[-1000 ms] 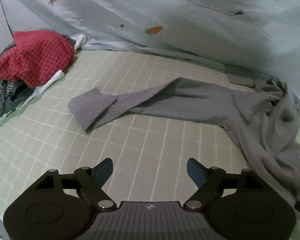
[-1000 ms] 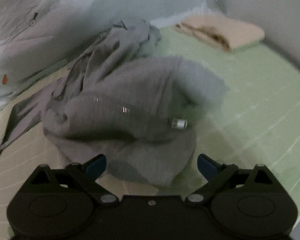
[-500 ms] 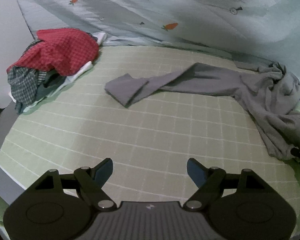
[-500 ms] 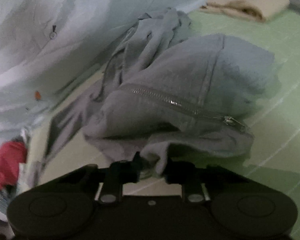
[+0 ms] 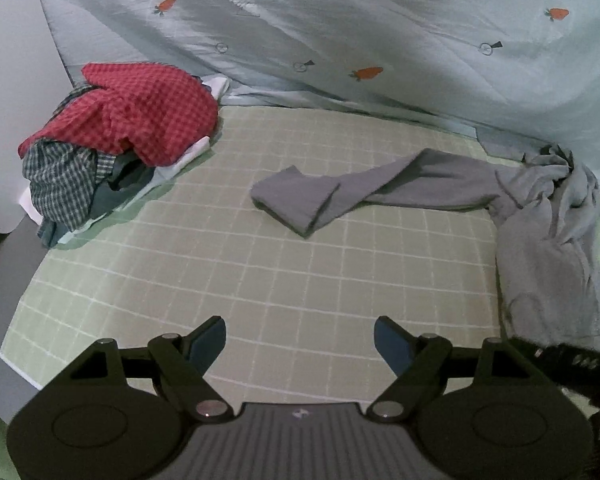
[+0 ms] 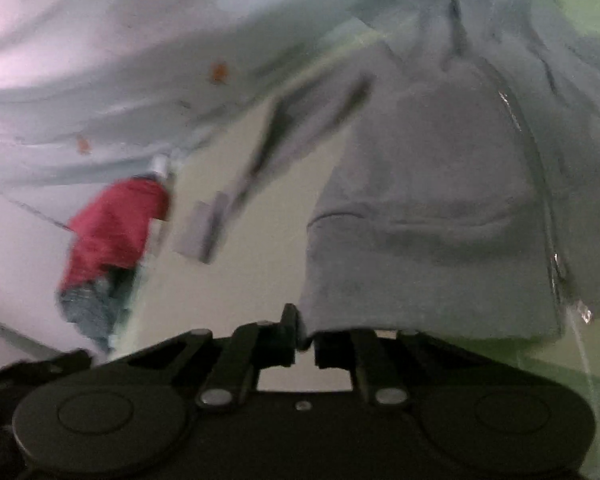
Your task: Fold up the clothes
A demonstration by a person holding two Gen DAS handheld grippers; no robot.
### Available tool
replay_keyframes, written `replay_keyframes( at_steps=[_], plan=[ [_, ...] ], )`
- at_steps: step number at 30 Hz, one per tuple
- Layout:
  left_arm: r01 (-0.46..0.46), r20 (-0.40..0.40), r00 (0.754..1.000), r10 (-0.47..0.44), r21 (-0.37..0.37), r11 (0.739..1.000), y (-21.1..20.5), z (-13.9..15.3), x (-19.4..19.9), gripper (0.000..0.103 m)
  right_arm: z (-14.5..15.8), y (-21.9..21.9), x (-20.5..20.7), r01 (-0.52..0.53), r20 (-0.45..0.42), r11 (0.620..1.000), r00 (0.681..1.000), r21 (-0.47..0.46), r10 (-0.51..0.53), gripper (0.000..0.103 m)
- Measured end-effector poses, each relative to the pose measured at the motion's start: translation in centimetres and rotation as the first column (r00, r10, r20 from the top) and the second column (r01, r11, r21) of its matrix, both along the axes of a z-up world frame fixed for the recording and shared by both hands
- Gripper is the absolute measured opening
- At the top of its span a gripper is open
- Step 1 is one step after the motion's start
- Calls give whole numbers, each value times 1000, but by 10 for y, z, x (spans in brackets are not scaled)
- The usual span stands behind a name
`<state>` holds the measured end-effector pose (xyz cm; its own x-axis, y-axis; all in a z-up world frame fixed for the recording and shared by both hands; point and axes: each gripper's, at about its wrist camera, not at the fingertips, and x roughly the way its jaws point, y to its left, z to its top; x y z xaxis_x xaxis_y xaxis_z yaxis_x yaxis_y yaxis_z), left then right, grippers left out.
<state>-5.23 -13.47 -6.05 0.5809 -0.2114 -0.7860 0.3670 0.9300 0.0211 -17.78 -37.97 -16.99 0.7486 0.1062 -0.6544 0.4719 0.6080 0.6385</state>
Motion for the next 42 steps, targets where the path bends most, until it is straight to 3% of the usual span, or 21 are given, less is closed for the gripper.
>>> replay_keyframes(
  at_steps=[3,5,7,8,10,12,15,17,24,29,34,36,38,40,42],
  plan=[
    [7,-6,1000,-7,-2,1000,11,-2,8,82,-8,3,-11,50,-43,998,998,24,-49,33],
    [14,-19,1000,-15,-5,1000,13,-3,14,82,-2,5,-20,86,-46,996,995,-11,-86,56],
    [30,-24,999,-30,-8,1000,9,-3,17,82,8,1,-30,126,-27,990,991,-59,-128,70],
    [43,-21,999,-43,-7,999,6,-3,17,82,13,-4,-34,150,-11,985,988,-86,-152,84],
    [74,-10,997,-74,-8,997,-3,0,15,82,22,-14,-42,201,19,967,979,-154,-201,98],
    [108,11,994,-108,-13,994,-17,4,10,85,30,-26,-53,245,50,940,970,-236,-240,103],
    [136,28,990,-135,-31,990,-42,8,1,87,31,-50,-71,279,42,892,958,-356,-283,103],
    [146,30,989,-145,-38,989,-63,9,-7,88,26,-71,-82,265,-2,879,957,-396,-289,103],
    [161,50,986,-161,6,987,-125,10,-50,88,0,-158,-104,163,-189,882,945,-442,-269,102],
    [103,60,992,-107,55,993,-148,9,-77,88,-18,-207,-90,60,-249,895,951,-441,-186,72],
    [2,46,999,-6,70,998,-157,9,-97,88,-25,-228,-78,-70,-231,907,972,-416,-31,69],
    [-29,38,999,26,76,997,-160,8,-103,88,-26,-230,-76,-113,-221,903,975,-413,21,62],
    [-52,23,998,50,77,996,-162,6,-108,88,-26,-230,-78,-137,-195,905,979,-403,61,41],
    [-69,4,998,69,76,995,-166,3,-109,88,-26,-229,-85,-142,-174,909,982,-393,78,27],
    [-84,-18,996,85,70,994,-169,0,-107,88,-25,-226,-97,-142,-167,910,983,-389,82,19]
  ],
)
